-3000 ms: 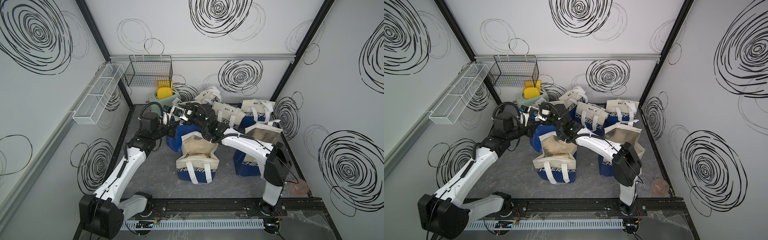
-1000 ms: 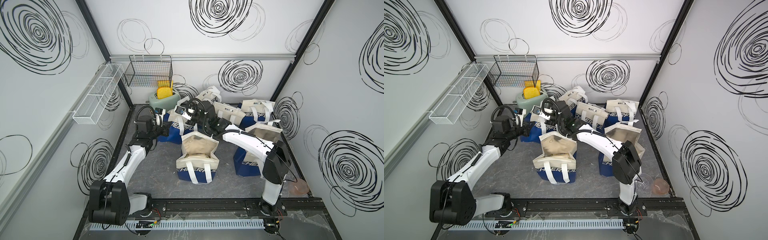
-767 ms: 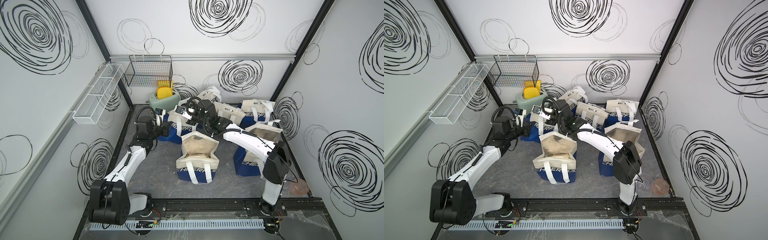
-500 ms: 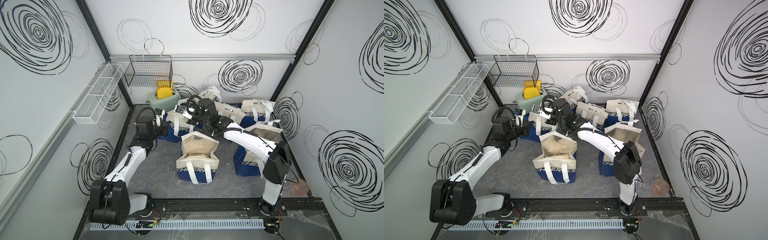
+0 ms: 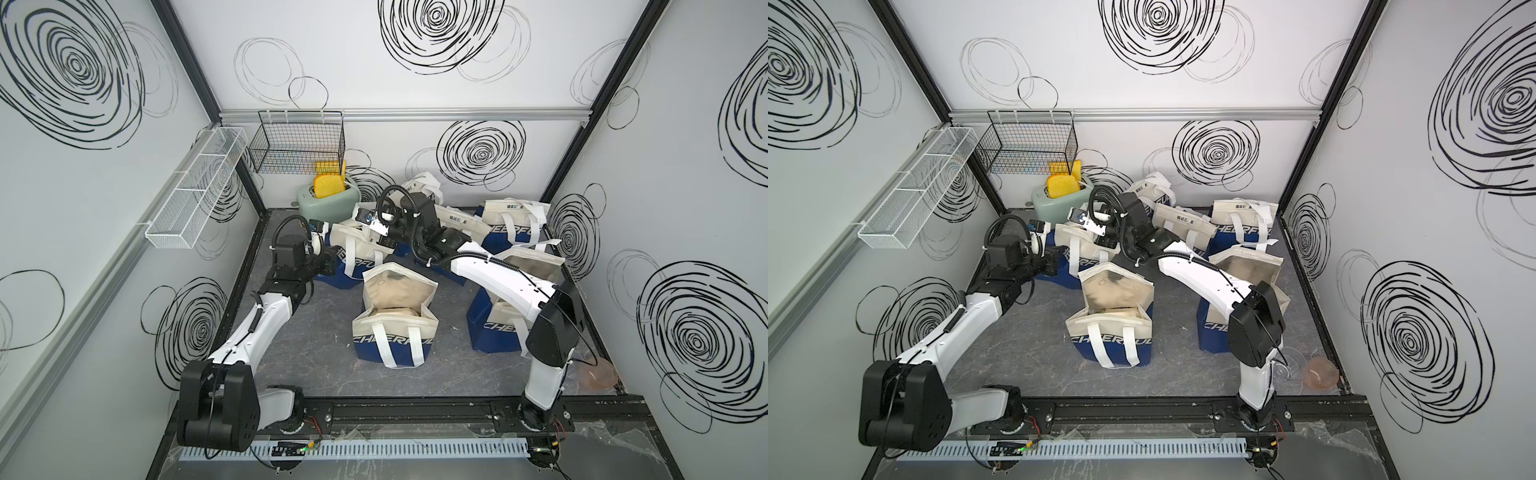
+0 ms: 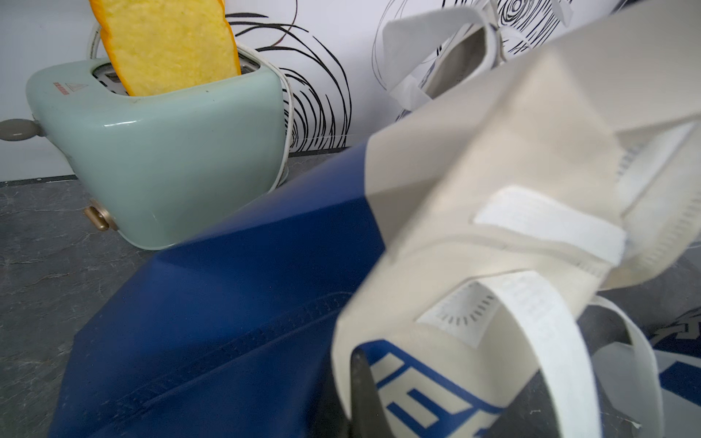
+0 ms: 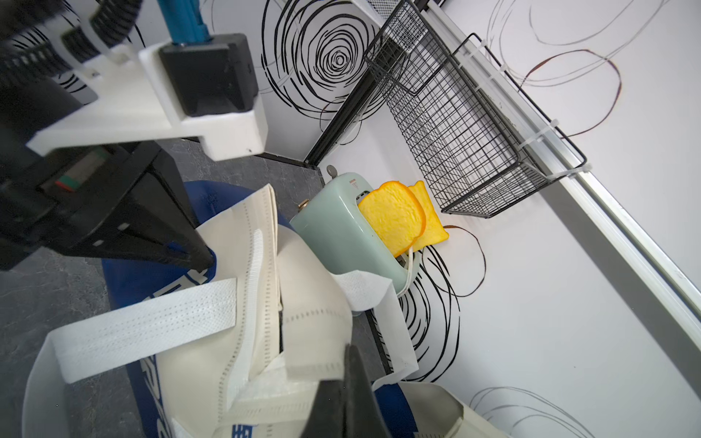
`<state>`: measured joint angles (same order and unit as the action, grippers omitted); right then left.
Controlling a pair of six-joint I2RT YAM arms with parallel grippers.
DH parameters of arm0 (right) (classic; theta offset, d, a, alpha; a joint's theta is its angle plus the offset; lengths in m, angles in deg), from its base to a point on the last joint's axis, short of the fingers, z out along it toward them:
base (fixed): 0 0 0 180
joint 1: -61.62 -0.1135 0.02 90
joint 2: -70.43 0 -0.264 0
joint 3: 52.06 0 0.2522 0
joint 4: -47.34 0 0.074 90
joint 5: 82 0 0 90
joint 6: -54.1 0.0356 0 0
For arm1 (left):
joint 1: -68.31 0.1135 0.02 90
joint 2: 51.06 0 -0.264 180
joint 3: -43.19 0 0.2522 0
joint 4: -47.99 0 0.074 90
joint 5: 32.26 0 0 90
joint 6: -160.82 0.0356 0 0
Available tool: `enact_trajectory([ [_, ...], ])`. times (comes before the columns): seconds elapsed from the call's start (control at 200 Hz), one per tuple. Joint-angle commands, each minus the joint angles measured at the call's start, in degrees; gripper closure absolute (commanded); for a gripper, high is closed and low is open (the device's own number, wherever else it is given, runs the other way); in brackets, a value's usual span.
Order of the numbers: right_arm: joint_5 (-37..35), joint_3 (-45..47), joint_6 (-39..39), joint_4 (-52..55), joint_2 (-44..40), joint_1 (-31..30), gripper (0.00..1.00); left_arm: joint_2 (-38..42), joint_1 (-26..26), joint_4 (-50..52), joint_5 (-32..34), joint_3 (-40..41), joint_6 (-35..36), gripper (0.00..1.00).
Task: Open the takeout bag
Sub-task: Open the takeout bag at the center of the board.
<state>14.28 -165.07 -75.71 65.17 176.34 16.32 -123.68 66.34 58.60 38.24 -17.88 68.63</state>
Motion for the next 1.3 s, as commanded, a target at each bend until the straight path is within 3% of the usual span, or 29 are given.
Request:
enact_trajectory([
  [0.0,-0.49,-2.17,0.52,-7.45,-6.4,1.59,1.0,0.86,2.16,9.11,4.69,0.75,-2.05,1.0],
  [0.055,-0.48,-1.1,0.53,-7.71,-6.38,0.79,0.99,1.82,2.03,8.2,3.17,0.43,-4.56,1.0],
  [0.225,-0.53,2.18,1.63,-8.68,-6.06,-1.48,0.82,3.47,1.24,6.56,0.42,-1.65,-10.78,1.0],
  [0.315,-1.15,3.47,2.92,-9.22,-5.79,-2.22,0.79,3.69,0.88,6.62,-0.13,-3.21,-12.88,1.0],
  [0.635,-0.32,5.9,5.79,-9.28,-4.69,-3.64,0.67,4.8,-0.52,6.33,-0.79,-5.46,-14.83,1.0],
  [0.76,0.22,5.53,7.32,-9.72,-3.31,-3.7,0.59,5.69,-1.42,6.07,-1.59,-5.12,-13.46,1.0],
  [0.925,0.8,4.56,8.86,-10.5,-1.54,-2.67,0.54,7.94,-2.74,6.48,-6.14,-3.34,-5.59,1.0],
  [1.03,0.74,4.41,9.13,-10.47,-1.02,-1.91,0.53,8.87,-3.51,8.19,-7.46,-2.66,-2.19,1.0],
  [1.296,-1.5,3.9,8.89,-11.2,-0.53,-0.68,0.54,9.88,-3.65,8.48,-7.48,-2.0,-1.68,1.0],
])
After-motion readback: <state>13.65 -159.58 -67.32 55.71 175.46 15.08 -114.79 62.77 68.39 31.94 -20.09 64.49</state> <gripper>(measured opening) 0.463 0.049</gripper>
